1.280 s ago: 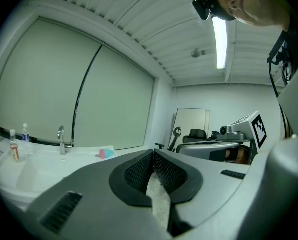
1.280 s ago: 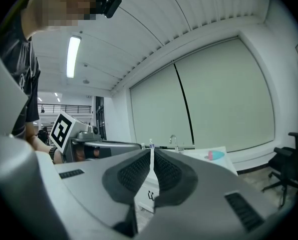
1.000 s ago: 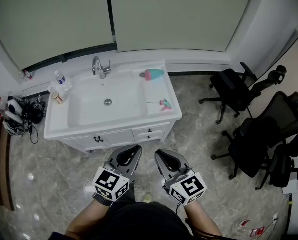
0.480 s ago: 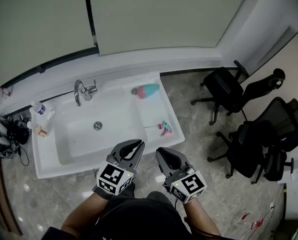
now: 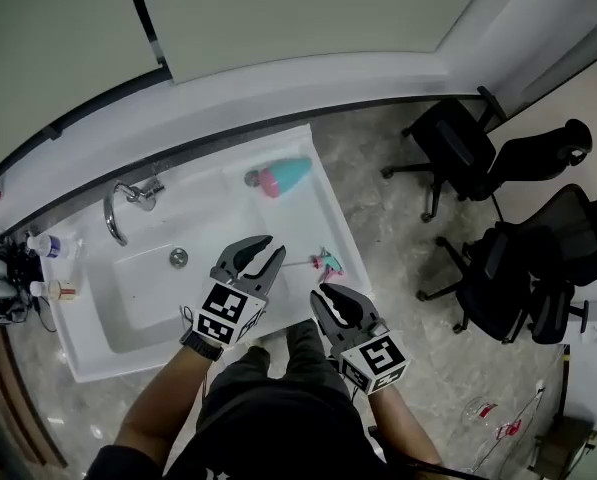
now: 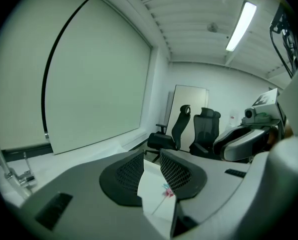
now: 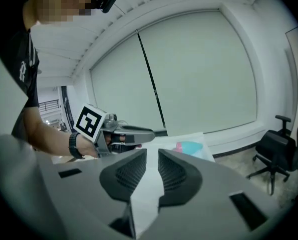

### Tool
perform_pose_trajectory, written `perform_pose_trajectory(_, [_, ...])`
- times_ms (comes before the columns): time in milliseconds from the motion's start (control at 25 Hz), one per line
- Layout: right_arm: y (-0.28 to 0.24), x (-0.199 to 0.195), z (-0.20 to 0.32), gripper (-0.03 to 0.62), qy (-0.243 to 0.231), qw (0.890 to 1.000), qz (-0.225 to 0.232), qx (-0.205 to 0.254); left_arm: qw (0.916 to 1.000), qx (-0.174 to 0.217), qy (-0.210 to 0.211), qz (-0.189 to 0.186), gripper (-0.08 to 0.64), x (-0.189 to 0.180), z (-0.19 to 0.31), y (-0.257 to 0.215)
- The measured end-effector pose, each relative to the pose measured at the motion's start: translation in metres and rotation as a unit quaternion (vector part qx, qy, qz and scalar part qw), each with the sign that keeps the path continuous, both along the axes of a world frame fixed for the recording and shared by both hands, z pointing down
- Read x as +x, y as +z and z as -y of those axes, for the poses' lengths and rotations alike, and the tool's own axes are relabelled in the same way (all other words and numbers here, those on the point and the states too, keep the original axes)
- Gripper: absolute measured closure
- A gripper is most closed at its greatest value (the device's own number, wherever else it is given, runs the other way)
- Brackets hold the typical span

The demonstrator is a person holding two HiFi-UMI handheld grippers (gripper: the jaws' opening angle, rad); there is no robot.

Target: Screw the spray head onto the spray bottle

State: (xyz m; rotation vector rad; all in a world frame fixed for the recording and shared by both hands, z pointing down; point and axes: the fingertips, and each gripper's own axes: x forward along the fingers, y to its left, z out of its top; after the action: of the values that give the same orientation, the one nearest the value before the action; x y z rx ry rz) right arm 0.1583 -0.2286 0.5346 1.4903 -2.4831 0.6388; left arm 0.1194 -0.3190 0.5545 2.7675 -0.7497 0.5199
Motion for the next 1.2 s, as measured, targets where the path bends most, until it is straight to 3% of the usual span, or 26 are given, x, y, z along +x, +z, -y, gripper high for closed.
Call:
perform_pose_trajectory(160, [0.038,0.026,0.022,0.526,-0.031,0.998,-0.035,-0.038,0.9975,0.001,-0.005,0.071,0.426,0.024,0.043,0.046])
perform_pose_trajectory(360, [0.092,0.054,0.042,0.506,-0.055,0.993,-0.047,-0.093,0.9828,0.037,0.006,0.181,0.337,0.048,0.117,0.1])
perform_pose_trajectory(520, [0.121,0.062,0.048,0.506,-0.062,0.99,-0.035,-0.123,0.9587,0.057,0.032,0.277,0.27,0.058,0.166,0.141])
perform_pose_trajectory(640, [0.138,0.071,0.05,0.506,-0.067,0.986,-0.044,-0.144,0.9385,0.048,0.058,0.337,0.241,0.06,0.185,0.167])
perform_pose_trajectory(880, [0.185,0.081,0.054,0.476,-0.099,0.969,-0.11,-0.195,0.9084,0.02,0.101,0.405,0.199,0.07,0.203,0.205])
perform_pose_trajectory(1200, [0.225,0.081,0.055,0.436,-0.149,0.94,-0.216,-0.219,0.8699,0.032,0.133,0.474,0.155,0.074,0.215,0.237])
